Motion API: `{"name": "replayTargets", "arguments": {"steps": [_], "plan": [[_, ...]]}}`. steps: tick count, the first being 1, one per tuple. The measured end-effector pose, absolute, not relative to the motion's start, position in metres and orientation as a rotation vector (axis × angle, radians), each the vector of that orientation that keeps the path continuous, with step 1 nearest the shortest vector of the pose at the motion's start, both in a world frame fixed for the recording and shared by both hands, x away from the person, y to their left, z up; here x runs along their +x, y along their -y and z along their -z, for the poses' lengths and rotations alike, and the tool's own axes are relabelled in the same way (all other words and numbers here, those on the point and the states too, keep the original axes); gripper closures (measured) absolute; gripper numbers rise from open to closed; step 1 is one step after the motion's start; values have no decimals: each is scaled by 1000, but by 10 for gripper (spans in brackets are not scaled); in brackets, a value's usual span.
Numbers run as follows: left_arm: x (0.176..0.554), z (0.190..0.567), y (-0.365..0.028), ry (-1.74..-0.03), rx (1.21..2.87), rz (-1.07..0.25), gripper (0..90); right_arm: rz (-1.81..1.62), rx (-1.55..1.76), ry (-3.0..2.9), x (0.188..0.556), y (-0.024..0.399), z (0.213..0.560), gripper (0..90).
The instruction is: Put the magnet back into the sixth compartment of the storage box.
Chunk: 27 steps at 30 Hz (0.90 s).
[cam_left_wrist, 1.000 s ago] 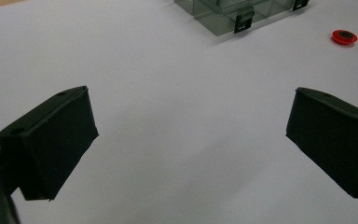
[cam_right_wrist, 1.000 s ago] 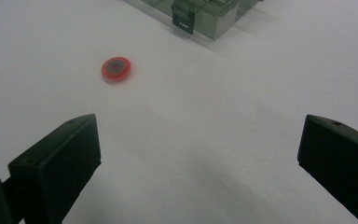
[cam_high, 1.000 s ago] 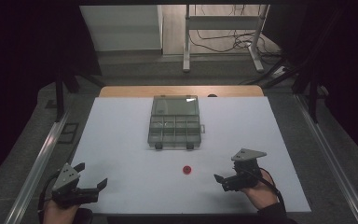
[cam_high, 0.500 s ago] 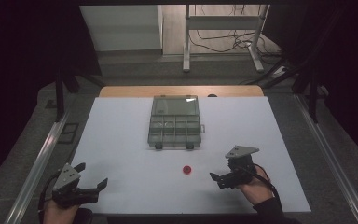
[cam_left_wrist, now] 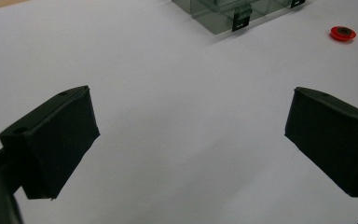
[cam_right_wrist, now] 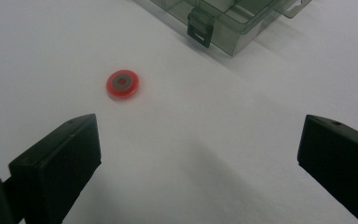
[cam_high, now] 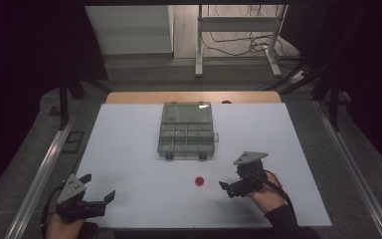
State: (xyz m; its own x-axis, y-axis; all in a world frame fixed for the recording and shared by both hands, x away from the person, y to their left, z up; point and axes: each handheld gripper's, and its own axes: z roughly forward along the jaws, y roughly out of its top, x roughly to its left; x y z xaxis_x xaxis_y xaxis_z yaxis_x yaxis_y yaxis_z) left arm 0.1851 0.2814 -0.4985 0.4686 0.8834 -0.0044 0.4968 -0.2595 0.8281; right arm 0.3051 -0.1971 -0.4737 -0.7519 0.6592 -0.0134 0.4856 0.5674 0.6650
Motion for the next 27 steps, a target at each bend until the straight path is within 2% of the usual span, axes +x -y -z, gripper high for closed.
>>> {"name": "replayTargets", "arguments": {"steps": [27], "plan": [[185, 498, -281, -1148, 1912, -606, 30, -936, 912, -2589, 321, 176, 476, 0]]}}
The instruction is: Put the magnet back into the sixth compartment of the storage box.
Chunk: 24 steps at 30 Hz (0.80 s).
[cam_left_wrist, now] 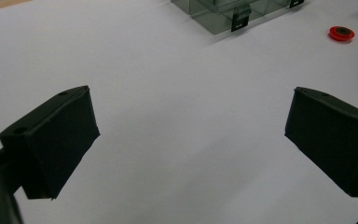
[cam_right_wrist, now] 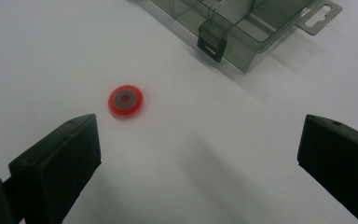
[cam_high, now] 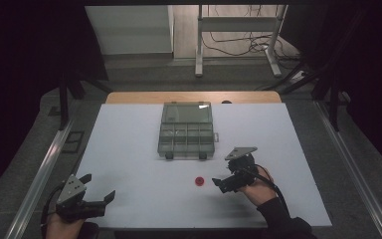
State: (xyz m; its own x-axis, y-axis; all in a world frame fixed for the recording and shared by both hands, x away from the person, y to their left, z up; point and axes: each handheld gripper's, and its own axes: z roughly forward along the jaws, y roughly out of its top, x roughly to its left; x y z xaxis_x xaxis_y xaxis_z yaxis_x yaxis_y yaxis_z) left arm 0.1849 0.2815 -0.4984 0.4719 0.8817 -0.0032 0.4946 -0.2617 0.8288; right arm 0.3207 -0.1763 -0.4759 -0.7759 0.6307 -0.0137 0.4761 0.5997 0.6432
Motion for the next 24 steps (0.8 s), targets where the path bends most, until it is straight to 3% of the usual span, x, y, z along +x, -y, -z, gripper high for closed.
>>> {"name": "replayTargets", "arguments": {"steps": [24], "plan": [[185, 498, -282, -1139, 1914, -604, 30, -887, 972, -2620, 334, 160, 481, 0]]}}
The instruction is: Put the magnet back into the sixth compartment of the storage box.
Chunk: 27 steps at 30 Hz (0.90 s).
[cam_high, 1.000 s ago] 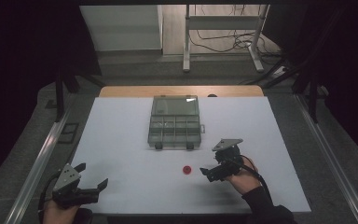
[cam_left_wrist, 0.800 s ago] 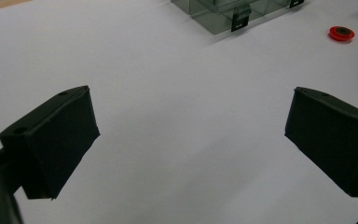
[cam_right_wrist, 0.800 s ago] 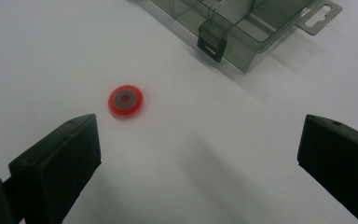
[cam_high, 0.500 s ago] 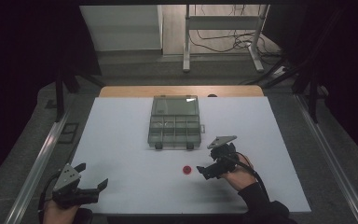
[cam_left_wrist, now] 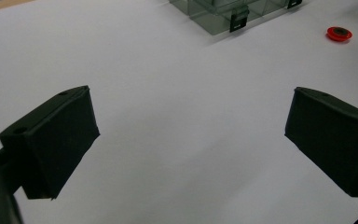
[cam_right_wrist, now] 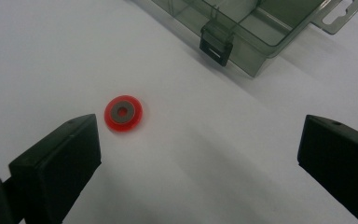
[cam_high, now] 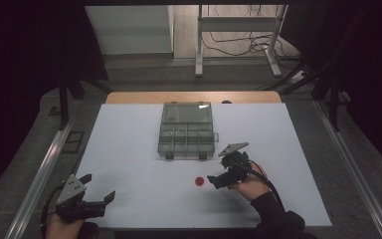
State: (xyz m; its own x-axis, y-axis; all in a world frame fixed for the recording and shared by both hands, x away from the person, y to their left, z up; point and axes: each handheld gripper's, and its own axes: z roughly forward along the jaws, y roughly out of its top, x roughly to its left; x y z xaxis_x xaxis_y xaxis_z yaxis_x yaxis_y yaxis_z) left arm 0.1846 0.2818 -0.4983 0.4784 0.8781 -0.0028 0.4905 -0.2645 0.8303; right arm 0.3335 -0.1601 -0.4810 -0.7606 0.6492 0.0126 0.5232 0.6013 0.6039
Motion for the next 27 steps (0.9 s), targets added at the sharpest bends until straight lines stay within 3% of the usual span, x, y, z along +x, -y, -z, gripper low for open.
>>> {"name": "replayTargets", "arguments": {"steps": [21, 27], "plan": [[185, 498, -282, -1137, 1911, -599, 29, -788, 911, -2686, 340, 137, 485, 0], [185, 498, -283, -1137, 1908, -599, 29, -762, 896, -2686, 342, 131, 487, 48]]}}
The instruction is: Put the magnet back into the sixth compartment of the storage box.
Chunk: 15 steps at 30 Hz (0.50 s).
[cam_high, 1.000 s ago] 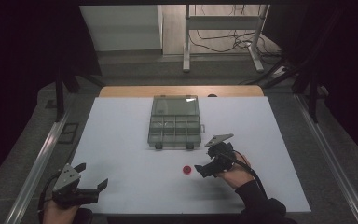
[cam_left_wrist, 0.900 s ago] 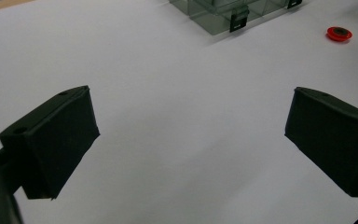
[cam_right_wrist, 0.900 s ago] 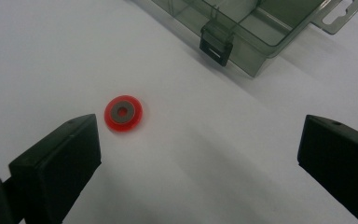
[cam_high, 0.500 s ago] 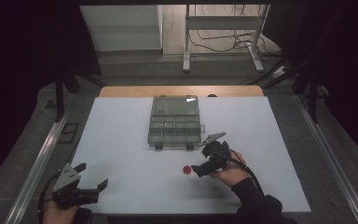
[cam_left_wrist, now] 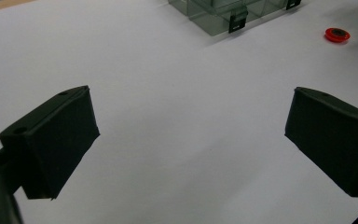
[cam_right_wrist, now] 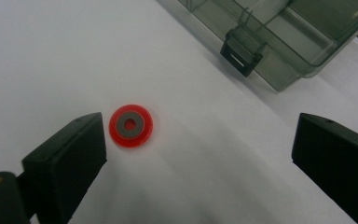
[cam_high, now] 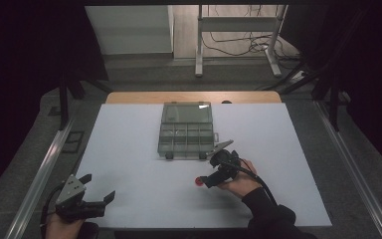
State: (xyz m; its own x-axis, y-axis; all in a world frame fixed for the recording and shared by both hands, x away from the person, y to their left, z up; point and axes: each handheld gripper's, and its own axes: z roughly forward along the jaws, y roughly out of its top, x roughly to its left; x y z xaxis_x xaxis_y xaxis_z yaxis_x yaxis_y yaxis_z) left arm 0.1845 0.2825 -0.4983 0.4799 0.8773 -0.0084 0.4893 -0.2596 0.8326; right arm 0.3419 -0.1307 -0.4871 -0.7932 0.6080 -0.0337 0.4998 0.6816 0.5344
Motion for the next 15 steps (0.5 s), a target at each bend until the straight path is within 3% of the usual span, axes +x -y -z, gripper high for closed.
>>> {"name": "replayTargets", "arguments": {"steps": [15], "plan": [[185, 498, -283, -1136, 1907, -596, 29, -747, 782, -2765, 339, 110, 495, 201]]}}
